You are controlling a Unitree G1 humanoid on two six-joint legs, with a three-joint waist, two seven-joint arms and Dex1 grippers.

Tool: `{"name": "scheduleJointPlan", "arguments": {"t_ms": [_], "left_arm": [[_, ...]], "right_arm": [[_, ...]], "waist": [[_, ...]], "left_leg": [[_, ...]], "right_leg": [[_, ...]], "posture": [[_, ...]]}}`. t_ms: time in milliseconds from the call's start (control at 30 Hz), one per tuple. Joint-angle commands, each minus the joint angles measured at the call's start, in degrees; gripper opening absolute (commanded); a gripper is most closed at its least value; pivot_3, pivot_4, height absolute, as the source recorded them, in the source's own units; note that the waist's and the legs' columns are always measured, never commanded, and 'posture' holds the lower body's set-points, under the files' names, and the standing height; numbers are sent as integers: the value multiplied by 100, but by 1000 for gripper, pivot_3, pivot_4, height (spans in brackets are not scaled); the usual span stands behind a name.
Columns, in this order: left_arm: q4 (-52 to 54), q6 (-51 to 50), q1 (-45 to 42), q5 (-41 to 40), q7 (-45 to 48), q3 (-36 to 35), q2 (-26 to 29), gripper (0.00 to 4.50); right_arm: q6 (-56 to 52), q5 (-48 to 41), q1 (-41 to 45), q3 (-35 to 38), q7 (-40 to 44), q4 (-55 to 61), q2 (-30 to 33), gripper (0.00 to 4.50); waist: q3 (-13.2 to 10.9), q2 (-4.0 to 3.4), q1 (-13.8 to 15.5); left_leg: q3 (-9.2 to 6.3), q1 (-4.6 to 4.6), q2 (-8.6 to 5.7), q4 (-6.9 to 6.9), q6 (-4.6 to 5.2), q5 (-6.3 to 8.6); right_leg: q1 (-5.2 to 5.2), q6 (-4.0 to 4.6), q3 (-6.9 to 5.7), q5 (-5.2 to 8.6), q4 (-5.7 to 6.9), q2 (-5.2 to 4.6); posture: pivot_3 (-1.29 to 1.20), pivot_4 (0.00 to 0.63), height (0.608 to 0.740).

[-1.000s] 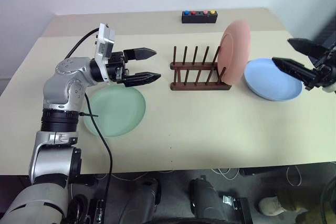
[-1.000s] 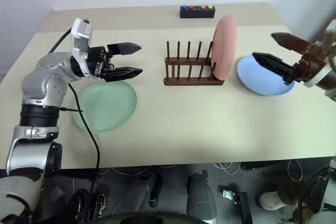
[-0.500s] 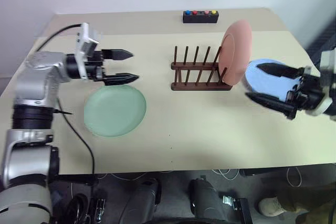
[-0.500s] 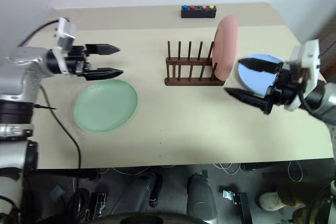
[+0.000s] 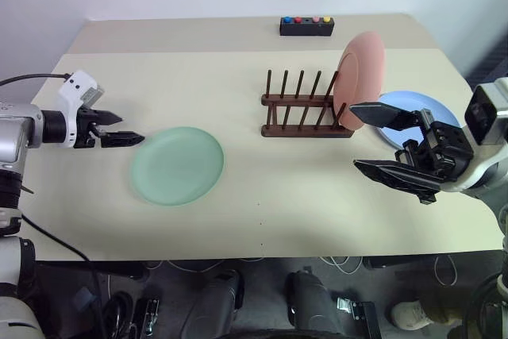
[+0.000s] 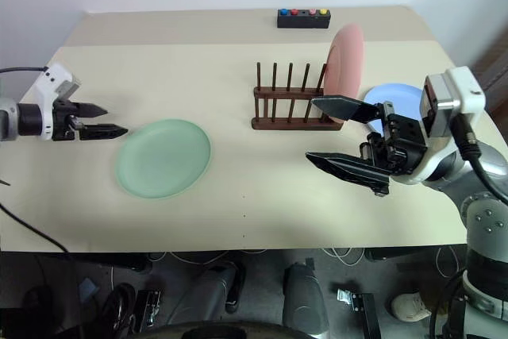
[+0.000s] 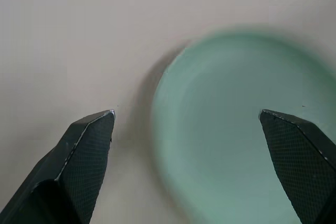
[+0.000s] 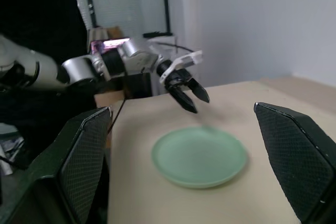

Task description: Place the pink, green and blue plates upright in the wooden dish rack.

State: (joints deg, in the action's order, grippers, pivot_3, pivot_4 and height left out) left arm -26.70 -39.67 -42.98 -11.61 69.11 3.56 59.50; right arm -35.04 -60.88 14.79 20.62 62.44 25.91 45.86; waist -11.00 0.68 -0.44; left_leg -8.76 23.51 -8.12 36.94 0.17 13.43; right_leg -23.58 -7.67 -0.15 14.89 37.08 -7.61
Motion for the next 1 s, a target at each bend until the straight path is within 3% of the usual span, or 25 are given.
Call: {"name": "scheduleJointPlan", "arguments": {"t_ms": [33,100,433,733,1000], "left_arm": [[157,-362,-75,138,-99,-7,186,4500],[146,-737,-178,223,-85,146,202,4500],[-978,-2665,-1497,571,-342,916,-279,4500],[-2236,-2738,-2359,842,-145,1482,-788,4500],[-2282,-3038,-2165,856,271,1892,-945,4500]], "right_arm": [[270,428,-63,-185,222,171,136,4473],[505,897,-155,-337,363,162,279,4473],[452,809,-97,-250,293,95,271,4473],[427,820,-95,-331,113,120,213,4473],[373,701,-227,-204,7,134,215,4473]], "waist": [[0,1,-7],[0,1,-14],[-3,6,-4],[-6,12,-33],[-7,15,-19]], "left_leg": [[0,0,0,-2,0,0],[0,0,0,-5,0,0],[0,0,0,0,0,0],[2,1,0,1,-1,-1],[2,2,-1,3,0,0]], "right_leg": [[-2,0,0,0,0,1],[-4,-1,0,0,0,-1],[0,-2,-1,1,4,1],[-4,-2,0,1,7,1],[-2,-2,0,1,4,0]], "posture": [[0,150,740],[0,150,740],[0,150,740],[0,150,740],[0,150,740]]}}
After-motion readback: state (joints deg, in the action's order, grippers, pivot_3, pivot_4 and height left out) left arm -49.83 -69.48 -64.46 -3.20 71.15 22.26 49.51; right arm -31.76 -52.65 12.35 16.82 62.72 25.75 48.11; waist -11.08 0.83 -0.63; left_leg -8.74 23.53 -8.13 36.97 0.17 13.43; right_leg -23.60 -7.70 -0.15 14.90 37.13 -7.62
